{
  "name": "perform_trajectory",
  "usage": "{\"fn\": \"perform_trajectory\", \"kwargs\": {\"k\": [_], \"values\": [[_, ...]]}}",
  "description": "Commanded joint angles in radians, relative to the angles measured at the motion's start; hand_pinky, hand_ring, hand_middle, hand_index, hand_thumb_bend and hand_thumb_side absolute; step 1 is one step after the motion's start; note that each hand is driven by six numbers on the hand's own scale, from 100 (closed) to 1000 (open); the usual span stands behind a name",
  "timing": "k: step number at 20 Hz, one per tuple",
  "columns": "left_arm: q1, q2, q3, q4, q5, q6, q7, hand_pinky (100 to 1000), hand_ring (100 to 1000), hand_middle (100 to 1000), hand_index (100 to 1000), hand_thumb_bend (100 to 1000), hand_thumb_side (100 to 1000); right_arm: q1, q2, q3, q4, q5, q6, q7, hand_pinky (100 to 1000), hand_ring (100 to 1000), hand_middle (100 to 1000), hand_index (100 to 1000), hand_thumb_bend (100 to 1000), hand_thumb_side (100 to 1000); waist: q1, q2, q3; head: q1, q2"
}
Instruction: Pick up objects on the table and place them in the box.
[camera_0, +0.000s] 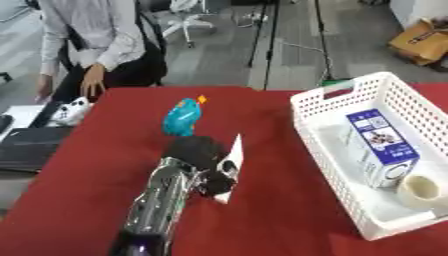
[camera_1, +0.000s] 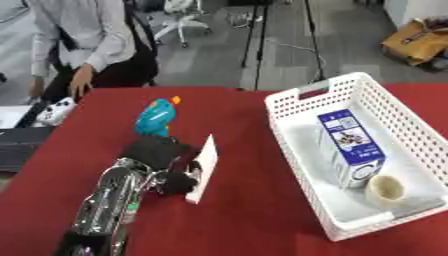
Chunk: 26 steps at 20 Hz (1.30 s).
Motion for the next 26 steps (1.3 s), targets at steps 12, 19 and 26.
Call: {"fn": "perform_trajectory", "kwargs": {"k": [12, 19, 26], "values": [[-0.035, -0.007, 0.044, 0.039, -0.007, 0.029, 0.001, 655, 604, 590, 951, 177, 1000, -0.015, -0.012, 0.003, -0.012, -0.009, -0.011, -0.003, 724, 667, 582, 630, 100, 605, -0.012, -0.011, 0.001, 0.004, -0.007], [-0.063, -0.01, 0.06, 0.095, -0.022, 0.05, 0.001, 653, 598, 583, 948, 168, 1000, -0.017, -0.01, 0.003, -0.012, -0.011, -0.013, -0.003, 723, 667, 582, 629, 100, 605, -0.017, -0.008, -0.002, 0.009, -0.011], [-0.076, -0.011, 0.063, 0.105, 0.002, 0.056, 0.001, 650, 596, 580, 951, 143, 1000, -0.019, -0.009, 0.005, -0.012, -0.014, -0.015, -0.003, 722, 666, 580, 626, 100, 596, -0.018, -0.006, -0.004, 0.011, -0.015]]}}
